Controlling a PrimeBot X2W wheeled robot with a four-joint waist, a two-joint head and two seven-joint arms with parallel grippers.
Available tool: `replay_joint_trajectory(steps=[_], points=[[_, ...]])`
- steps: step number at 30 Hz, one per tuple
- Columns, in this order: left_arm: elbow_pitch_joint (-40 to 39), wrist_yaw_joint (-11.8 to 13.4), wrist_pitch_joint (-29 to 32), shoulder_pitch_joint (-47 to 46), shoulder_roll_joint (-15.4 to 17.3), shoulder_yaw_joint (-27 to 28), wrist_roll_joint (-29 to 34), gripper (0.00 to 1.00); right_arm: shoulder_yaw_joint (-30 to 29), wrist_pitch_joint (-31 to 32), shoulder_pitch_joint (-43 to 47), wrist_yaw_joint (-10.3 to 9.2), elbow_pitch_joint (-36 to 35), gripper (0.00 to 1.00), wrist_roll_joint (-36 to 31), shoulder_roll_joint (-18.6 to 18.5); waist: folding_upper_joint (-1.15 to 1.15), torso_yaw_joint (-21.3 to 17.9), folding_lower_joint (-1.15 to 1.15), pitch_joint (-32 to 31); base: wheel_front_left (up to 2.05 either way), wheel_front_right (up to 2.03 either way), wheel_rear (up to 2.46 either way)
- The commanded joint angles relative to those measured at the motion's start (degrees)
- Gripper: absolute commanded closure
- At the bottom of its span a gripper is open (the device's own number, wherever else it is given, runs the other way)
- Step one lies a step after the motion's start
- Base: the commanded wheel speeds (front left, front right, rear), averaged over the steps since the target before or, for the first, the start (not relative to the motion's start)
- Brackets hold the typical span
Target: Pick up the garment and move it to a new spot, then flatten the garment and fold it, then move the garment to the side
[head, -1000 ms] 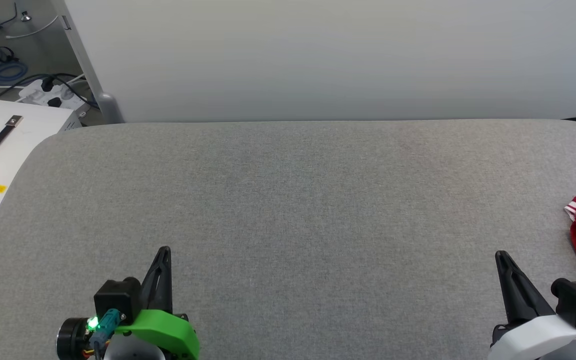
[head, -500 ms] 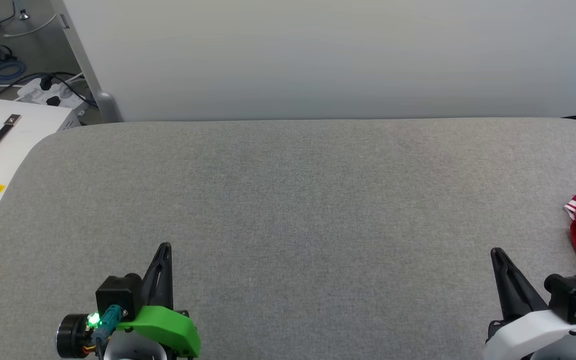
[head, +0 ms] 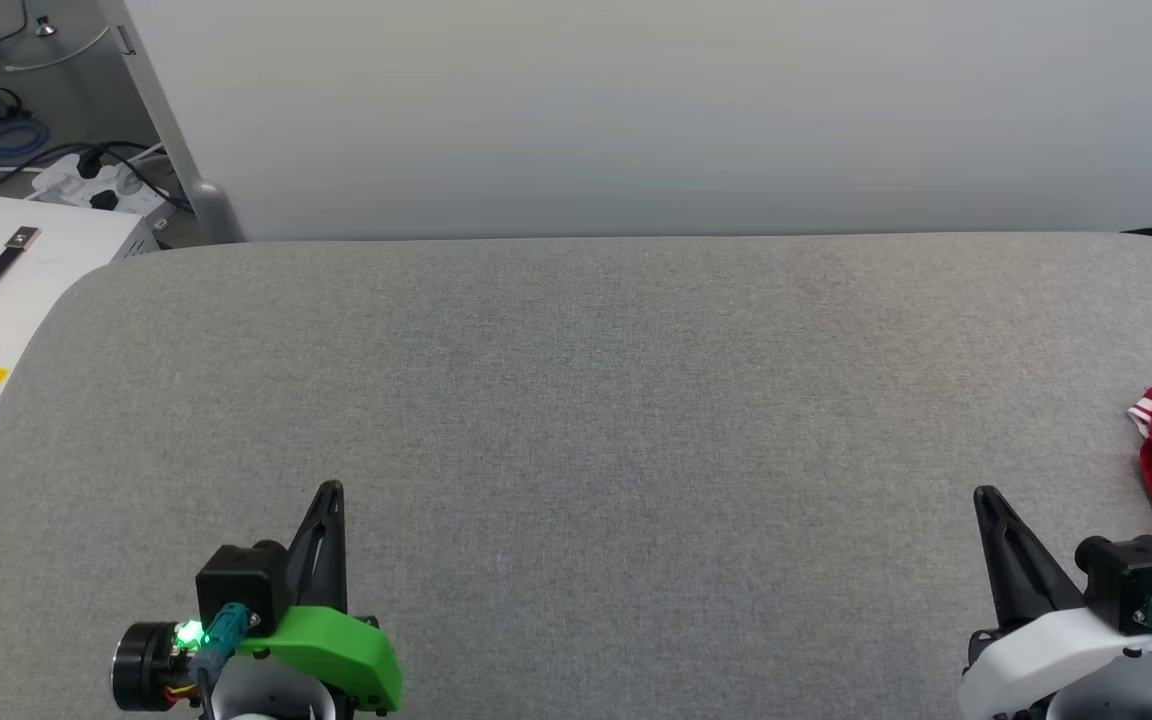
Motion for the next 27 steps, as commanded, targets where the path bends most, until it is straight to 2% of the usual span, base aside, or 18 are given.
replay_joint_trajectory(steps=[1,27], points=[[-0.5,-0.2,0.3,-0.6,-0.5,0.5,0.8,1.0,0.2,-0.5,-1.3,-0.26,0.4,1.0,-0.5,0.2,0.0,0.0,0.0,0.0,0.0,0.0,0.0],[-2.4,-1.2,3.1,-0.8,-2.6,3.1,4.9,1.0,0.8,-1.3,-3.9,-0.36,3.6,1.0,-3.1,0.6,0.0,-0.2,0.0,0.4,0.0,0.0,0.0]])
